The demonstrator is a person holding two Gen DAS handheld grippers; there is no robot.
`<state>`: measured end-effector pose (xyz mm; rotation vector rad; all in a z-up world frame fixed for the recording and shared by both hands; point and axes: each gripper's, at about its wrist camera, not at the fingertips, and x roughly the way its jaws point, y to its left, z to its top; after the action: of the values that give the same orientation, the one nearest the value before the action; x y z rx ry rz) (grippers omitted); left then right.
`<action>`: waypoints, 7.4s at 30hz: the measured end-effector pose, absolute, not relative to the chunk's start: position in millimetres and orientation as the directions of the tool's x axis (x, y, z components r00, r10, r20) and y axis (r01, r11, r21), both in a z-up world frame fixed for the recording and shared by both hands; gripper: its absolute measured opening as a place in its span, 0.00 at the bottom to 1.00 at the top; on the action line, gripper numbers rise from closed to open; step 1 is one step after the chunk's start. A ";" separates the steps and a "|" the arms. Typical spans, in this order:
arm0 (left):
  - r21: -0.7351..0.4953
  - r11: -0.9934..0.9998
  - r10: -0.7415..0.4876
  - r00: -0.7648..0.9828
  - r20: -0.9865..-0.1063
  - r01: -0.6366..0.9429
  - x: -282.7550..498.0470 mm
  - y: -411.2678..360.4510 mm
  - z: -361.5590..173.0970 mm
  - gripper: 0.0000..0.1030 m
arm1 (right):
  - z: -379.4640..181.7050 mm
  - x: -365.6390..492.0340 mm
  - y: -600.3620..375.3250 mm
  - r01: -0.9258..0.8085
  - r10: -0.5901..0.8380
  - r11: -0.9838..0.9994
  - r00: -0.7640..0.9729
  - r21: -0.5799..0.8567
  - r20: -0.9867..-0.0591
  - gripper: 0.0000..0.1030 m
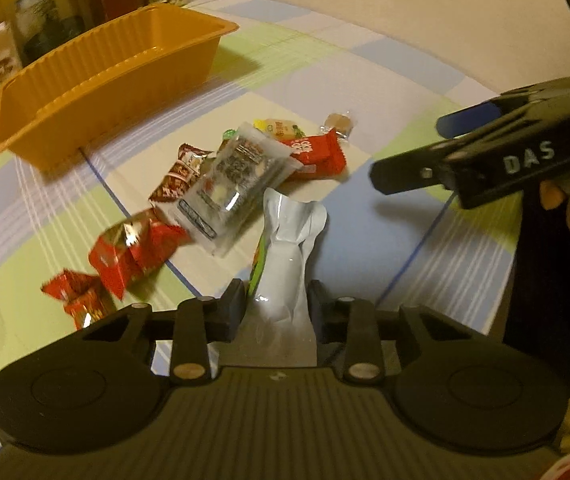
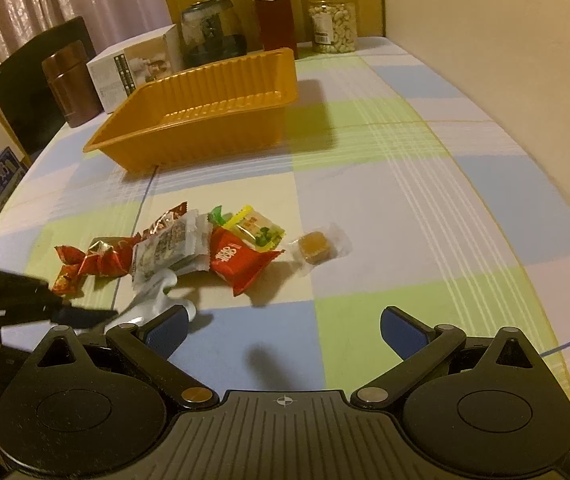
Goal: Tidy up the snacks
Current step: 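Lower the left tool onto the white foil pouch and grasp it, then grasp the clear nut snack packet with the right tool while the left tool holds the pouch, then carry both snacks over the orange tray and open both tools to drop them, then withdraw both open tools from the tray back toward the remaining candies, then grasp a red wrapped candy with the left tool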
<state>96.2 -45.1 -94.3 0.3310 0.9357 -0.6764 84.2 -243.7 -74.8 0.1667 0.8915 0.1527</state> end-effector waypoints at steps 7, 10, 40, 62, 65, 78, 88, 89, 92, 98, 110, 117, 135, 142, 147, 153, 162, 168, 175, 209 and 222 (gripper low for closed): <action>-0.039 0.808 -0.379 0.467 -0.799 0.588 98.7 -50.6 -94.7 0.28 | -73.4 94.2 -239.8 -0.121 0.232 0.972 0.622 0.201 -0.748 0.87; -0.050 0.841 -0.360 0.487 -0.796 0.538 96.0 -46.7 -94.0 0.27 | -72.6 99.7 -236.7 -0.164 0.249 0.969 0.621 0.187 -0.743 0.83; -0.176 0.966 -0.254 0.581 -0.773 0.189 63.9 26.1 -75.4 0.27 | -101.0 127.0 -136.4 -0.798 0.351 0.584 0.412 -0.147 -0.841 0.49; -0.140 0.977 -0.208 0.607 -0.767 0.158 66.7 25.0 -74.5 0.27 | -102.8 121.4 -145.7 -0.526 0.390 0.846 0.500 0.087 -0.774 0.37; -0.136 0.977 -0.210 0.609 -0.765 0.165 67.2 23.1 -69.7 0.27 | -98.2 112.8 -154.1 -0.492 0.393 0.863 0.509 0.115 -0.766 0.37; -0.154 0.966 -0.255 0.661 -0.705 0.209 114.3 12.2 -23.0 0.27 | -37.1 130.8 -181.4 -0.383 0.389 0.908 0.622 0.170 -0.679 0.37; -0.163 0.961 -0.275 0.714 -0.643 0.223 210.5 3.0 15.9 0.27 | 10.1 226.3 -191.1 -0.310 0.372 0.927 0.704 0.209 -0.605 0.37; -0.164 0.962 -0.273 0.716 -0.642 0.220 220.8 2.9 16.1 0.27 | 11.9 234.7 -192.4 -0.302 0.371 0.928 0.706 0.217 -0.603 0.37; -0.181 0.962 -0.274 0.713 -0.645 0.206 250.5 4.7 12.9 0.27 | 12.1 259.0 -197.4 -0.271 0.364 0.931 0.708 0.243 -0.605 0.37; -0.195 0.965 -0.262 0.707 -0.657 0.177 287.7 7.8 3.7 0.27 | 1.9 292.6 -204.2 -0.212 0.354 0.933 0.693 0.291 -0.628 0.37; -0.198 0.971 -0.234 0.725 -0.648 0.136 320.4 3.0 -6.4 0.39 | -12.9 310.5 -212.2 -0.149 0.340 0.931 0.685 0.333 -0.645 0.37; -0.190 0.974 -0.217 0.731 -0.647 0.121 308.4 14.7 -7.3 0.42 | -17.5 309.7 -213.0 -0.148 0.343 0.930 0.675 0.335 -0.653 0.37; -0.171 0.984 -0.154 0.747 -0.646 0.055 227.9 44.2 1.7 0.60 | -6.9 293.9 -222.6 -0.138 0.370 0.902 0.735 0.409 -0.568 0.67; -0.179 0.984 -0.126 0.739 -0.661 0.009 169.6 51.7 -0.9 0.63 | -5.2 226.6 -247.5 -0.060 0.343 0.890 0.740 0.451 -0.578 0.67; -0.179 0.984 -0.119 0.735 -0.667 -0.002 127.9 54.9 1.6 0.64 | -5.2 165.7 -253.2 -0.018 0.325 0.887 0.735 0.462 -0.595 0.67; -0.162 0.987 -0.113 0.731 -0.672 0.003 82.5 55.1 4.0 0.66 | 0.7 100.0 -248.3 -0.034 0.309 0.908 0.729 0.419 -0.610 0.67; -0.141 0.990 -0.104 0.713 -0.694 0.007 36.1 56.3 -3.1 0.66 | 2.1 48.3 -237.5 -0.069 0.309 0.925 0.710 0.374 -0.633 0.67; -0.128 0.992 -0.098 0.707 -0.701 0.010 29.3 54.9 -5.2 0.66 | -5.0 38.8 -237.9 -0.067 0.304 0.929 0.700 0.364 -0.646 0.67; -0.123 0.992 -0.100 0.698 -0.709 0.017 34.9 48.7 -9.2 0.66 | -8.7 40.7 -243.4 -0.063 0.291 0.934 0.703 0.351 -0.649 0.67; -0.047 0.997 -0.072 0.624 -0.778 0.056 125.6 35.4 -97.7 0.22 | -67.9 131.0 -214.6 -0.333 0.291 0.939 0.636 0.086 -0.715 0.67; -0.074 0.991 -0.129 0.610 -0.782 0.114 86.5 27.8 -81.7 0.21 | -84.4 132.1 -193.7 -0.423 0.317 0.904 0.564 0.063 -0.763 0.59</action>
<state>86.5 27.8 -81.7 -0.0178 0.9041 -0.1398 132.1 -193.7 -84.4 -0.1321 0.8689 0.4365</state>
